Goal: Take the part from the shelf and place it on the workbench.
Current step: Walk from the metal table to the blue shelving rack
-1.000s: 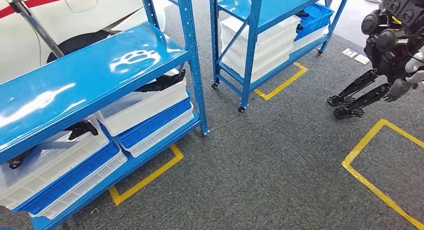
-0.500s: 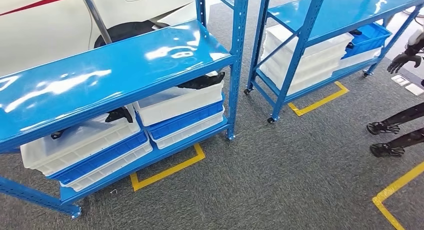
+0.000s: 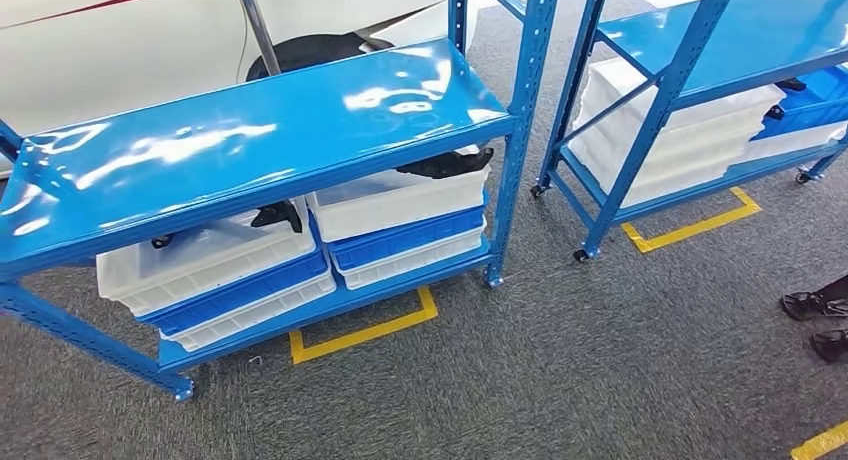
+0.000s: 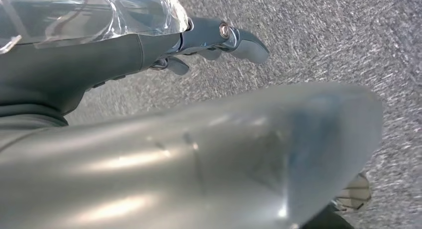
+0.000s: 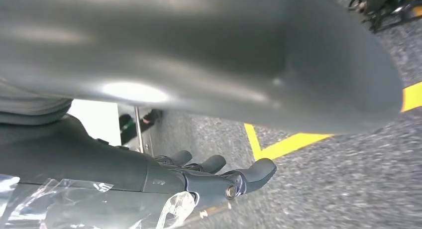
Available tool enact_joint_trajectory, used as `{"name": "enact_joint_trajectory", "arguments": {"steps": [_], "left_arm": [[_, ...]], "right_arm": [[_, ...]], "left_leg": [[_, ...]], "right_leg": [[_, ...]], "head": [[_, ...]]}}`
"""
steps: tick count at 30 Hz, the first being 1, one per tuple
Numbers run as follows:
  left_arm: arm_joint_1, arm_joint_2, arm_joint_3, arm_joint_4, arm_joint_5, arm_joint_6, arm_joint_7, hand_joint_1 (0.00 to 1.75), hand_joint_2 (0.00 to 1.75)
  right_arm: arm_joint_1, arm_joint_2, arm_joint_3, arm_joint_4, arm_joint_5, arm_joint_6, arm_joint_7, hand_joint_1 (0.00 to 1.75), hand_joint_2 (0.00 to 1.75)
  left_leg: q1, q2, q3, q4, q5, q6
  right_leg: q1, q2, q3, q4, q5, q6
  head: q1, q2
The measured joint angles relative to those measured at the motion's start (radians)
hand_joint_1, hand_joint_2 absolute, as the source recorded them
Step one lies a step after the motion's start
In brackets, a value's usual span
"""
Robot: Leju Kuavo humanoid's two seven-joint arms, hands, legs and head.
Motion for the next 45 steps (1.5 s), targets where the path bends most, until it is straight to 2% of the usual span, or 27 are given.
{"name": "enact_joint_trajectory", "arguments": {"steps": [1,2,4,6,8,9,10,11,12,13,15,17,19,21,23,25,26,27,29,31,35,36,39,40,42,44,45], "left_arm": [[-0.002,0.0,0.0,0.0,0.0,0.0,0.0,0.0,0.0],[-0.003,0.0,0.0,0.0,0.0,0.0,0.0,0.0,0.0],[-0.001,0.0,0.0,0.0,0.0,0.0,0.0,0.0,0.0],[0.0,0.0,0.0,0.0,0.001,0.0,0.0,0.0,0.0],[-0.003,-0.001,0.0,0.0,0.001,0.0,0.0,0.0,0.0],[-0.004,-0.001,0.0,0.0,0.001,0.0,0.0,0.0,0.0],[-0.004,-0.001,0.0,0.0,0.001,0.0,0.0,0.0,0.0],[-0.003,-0.001,0.0,0.0,0.001,0.0,0.0,0.0,0.0],[-0.001,-0.001,0.0,0.0,0.001,0.0,0.0,0.0,0.0],[-0.001,-0.002,0.0,0.0,0.001,0.0,0.0,0.0,0.0],[-0.001,-0.002,0.0,0.0,0.001,0.0,0.0,0.0,0.0],[-0.001,-0.002,0.0,0.0,0.001,0.0,0.0,0.0,0.0],[0.001,-0.001,0.0,0.0,0.001,0.0,0.0,0.0,0.0],[0.002,0.0,0.0,0.0,0.002,0.0,0.0,0.0,0.0],[-0.001,0.0,0.0,0.0,0.002,0.0,0.0,0.0,0.0],[-0.002,0.0,0.0,0.0,0.004,0.0,0.0,0.0,0.0],[-0.001,0.0,0.0,0.0,0.004,0.0,0.0,0.0,0.0],[0.0,0.0,0.0,0.0,0.005,0.0,0.0,0.0,0.0],[0.002,0.0,0.0,0.0,0.005,0.0,0.0,0.0,0.0],[0.0,0.0,0.0,0.0,0.006,0.0,0.0,0.0,0.0],[0.0,0.0,0.0,0.0,0.006,0.0,0.0,0.0,0.0],[0.0,0.0,0.0,0.0,0.006,0.0,0.0,0.0,0.0],[-0.002,0.001,0.0,0.0,0.006,-0.002,0.002,0.0,0.0],[-0.002,0.001,0.0,0.0,0.006,-0.003,0.004,0.0,0.0],[-0.002,0.0,0.0,0.0,0.009,-0.008,0.011,0.0,0.87],[-0.002,0.001,0.001,0.0,0.018,-0.02,0.026,0.0,1.75],[-0.002,0.001,0.001,0.0,0.023,-0.027,0.034,0.0,1.75]], "right_arm": [[-0.001,0.0,0.0,0.0,0.0,0.0,0.0,0.0,0.0],[-0.002,0.001,0.0,0.0,0.0,0.0,0.0,0.0,0.0],[-0.007,0.001,0.0,0.0,0.0,0.0,0.0,0.0,0.0],[-0.008,0.002,0.0,-0.001,0.0,0.001,0.0,0.0,0.0],[-0.003,0.001,0.001,-0.001,0.0,0.001,0.0,0.0,0.0],[-0.002,0.0,0.001,-0.001,0.0,0.001,0.0,0.0,0.0],[0.0,0.0,0.001,-0.001,0.0,0.001,0.001,0.0,0.0],[0.0,0.0,0.001,-0.001,-0.001,0.001,0.001,0.0,0.0],[0.0,0.0,0.001,-0.001,-0.001,0.001,0.001,0.0,0.0],[0.001,0.0,0.001,-0.001,-0.001,0.001,0.001,0.0,0.0],[0.003,0.0,0.001,0.0,-0.001,0.001,0.001,0.0,0.0],[0.001,-0.001,0.001,0.0,-0.001,0.001,0.001,0.0,0.0],[-0.005,0.0,0.001,0.0,-0.001,0.001,0.001,0.0,0.0],[-0.006,0.0,0.001,0.0,-0.002,-0.001,0.0,0.0,0.0],[-0.003,-0.001,0.001,0.0,-0.006,-0.005,-0.003,0.0,0.0],[0.0,-0.001,0.001,0.0,-0.015,-0.011,-0.005,0.0,0.0],[0.0,-0.001,0.001,0.0,-0.019,-0.012,-0.005,0.0,0.0],[0.001,-0.001,0.001,0.001,-0.022,-0.013,-0.006,0.0,0.0],[0.0,0.0,0.001,0.001,-0.024,-0.013,-0.01,0.0,0.0],[-0.001,0.001,0.001,0.001,-0.023,-0.013,-0.014,0.0,0.0],[-0.004,0.001,0.001,0.001,-0.022,-0.013,-0.015,0.0,0.0],[-0.004,0.001,0.001,0.001,-0.022,-0.013,-0.015,0.0,0.0],[-0.005,0.001,0.001,0.001,-0.022,-0.013,-0.013,0.0,0.0],[-0.005,0.001,0.001,0.001,-0.022,-0.014,-0.012,0.0,0.0],[-0.006,0.001,0.001,0.001,-0.023,-0.014,-0.007,0.0,0.87],[-0.006,0.001,0.001,0.001,-0.025,-0.014,0.001,0.0,1.75],[-0.006,0.001,0.001,0.001,-0.029,-0.013,0.004,0.0,1.75]], "left_leg": [[-0.007,0.016,0.014,-0.032,0.008,0.006],[-0.012,0.018,0.016,-0.042,0.006,0.011],[-0.01,-0.007,0.019,-0.049,0.008,0.02],[-0.001,-0.034,0.029,-0.061,0.014,0.03],[0.003,-0.061,0.034,-0.065,0.016,0.039],[0.003,-0.076,0.035,-0.065,0.015,0.041],[0.003,-0.092,0.037,-0.065,0.014,0.042],[0.004,-0.108,0.039,-0.064,0.012,0.042],[0.006,-0.125,0.042,-0.064,0.011,0.04],[0.007,-0.142,0.046,-0.063,0.009,0.037],[0.008,-0.171,0.05,-0.06,0.002,0.027],[0.007,-0.192,0.047,-0.059,-0.003,0.016],[0.01,-0.203,0.044,-0.059,-0.006,0.005],[0.013,-0.163,0.028,-0.022,-0.028,-0.006],[0.016,-0.101,-0.028,0.092,-0.086,-0.018],[0.02,-0.078,-0.094,0.218,-0.132,-0.026],[0.021,-0.074,-0.108,0.241,-0.131,-0.027],[0.021,-0.073,-0.1,0.222,-0.111,-0.025],[0.017,-0.067,-0.039,0.092,-0.041,-0.017],[0.009,-0.058,0.014,-0.019,-0.001,-0.005],[-0.001,-0.059,0.03,-0.048,0.0,0.015],[0.0,-0.06,0.034,-0.051,0.002,0.017],[0.0,-0.062,0.04,-0.054,0.003,0.015],[0.0,-0.063,0.04,-0.054,0.002,0.016],[-0.001,-0.063,0.04,-0.054,0.001,0.019],[-0.002,-0.063,0.04,-0.054,0.0,0.02],[-0.002,-0.063,0.04,-0.054,0.0,0.021]], "right_leg": [[0.001,-0.009,0.004,-0.001,-0.004,0.005],[0.001,-0.019,0.009,-0.003,-0.008,0.01],[0.001,-0.029,0.019,-0.008,-0.014,0.021],[0.0,0.017,0.009,0.031,-0.042,0.029],[-0.002,0.077,-0.054,0.156,-0.102,0.031],[-0.002,0.088,-0.095,0.227,-0.127,0.032],[-0.002,0.092,-0.127,0.275,-0.135,0.033],[-0.002,0.094,-0.143,0.286,-0.122,0.034],[-0.003,0.097,-0.139,0.255,-0.088,0.035],[-0.005,0.108,-0.118,0.19,-0.042,0.035],[-0.01,0.157,-0.068,0.052,0.031,0.034],[-0.01,0.182,-0.048,-0.002,0.049,0.027],[-0.007,0.159,-0.044,-0.004,0.049,0.013],[-0.009,0.136,-0.04,-0.007,0.049,0.001],[-0.008,0.113,-0.037,-0.008,0.046,-0.006],[-0.003,0.09,-0.034,-0.008,0.041,-0.007],[-0.002,0.082,-0.032,-0.008,0.038,-0.006],[-0.001,0.076,-0.029,-0.008,0.036,-0.004],[-0.001,0.069,-0.02,-0.008,0.03,0.0],[0.001,0.065,-0.013,-0.008,0.023,0.008],[0.001,0.067,-0.004,-0.013,0.018,0.027],[0.002,0.068,-0.001,-0.015,0.018,0.018],[0.006,0.07,0.004,-0.019,0.017,-0.034],[0.006,0.07,0.006,-0.021,0.017,-0.04],[0.006,0.07,0.007,-0.025,0.019,-0.037],[0.005,0.07,0.009,-0.029,0.022,-0.02],[0.004,0.07,0.009,-0.032,0.023,-0.005]], "head": [[0.0,0.0],[-0.001,0.0],[-0.002,0.0],[-0.001,0.0],[0.002,0.0],[0.003,0.0],[0.003,0.0],[0.004,0.0],[0.004,0.0],[0.004,0.0],[0.007,0.0],[0.01,0.0],[0.01,0.0],[0.006,0.0],[0.001,0.0],[-0.002,0.0],[-0.003,0.0],[-0.003,0.0],[-0.003,0.0],[-0.004,0.0],[-0.004,0.0],[-0.003,0.0],[0.001,0.0],[0.002,0.0],[0.003,0.0],[0.004,0.0],[0.003,0.0]]}}
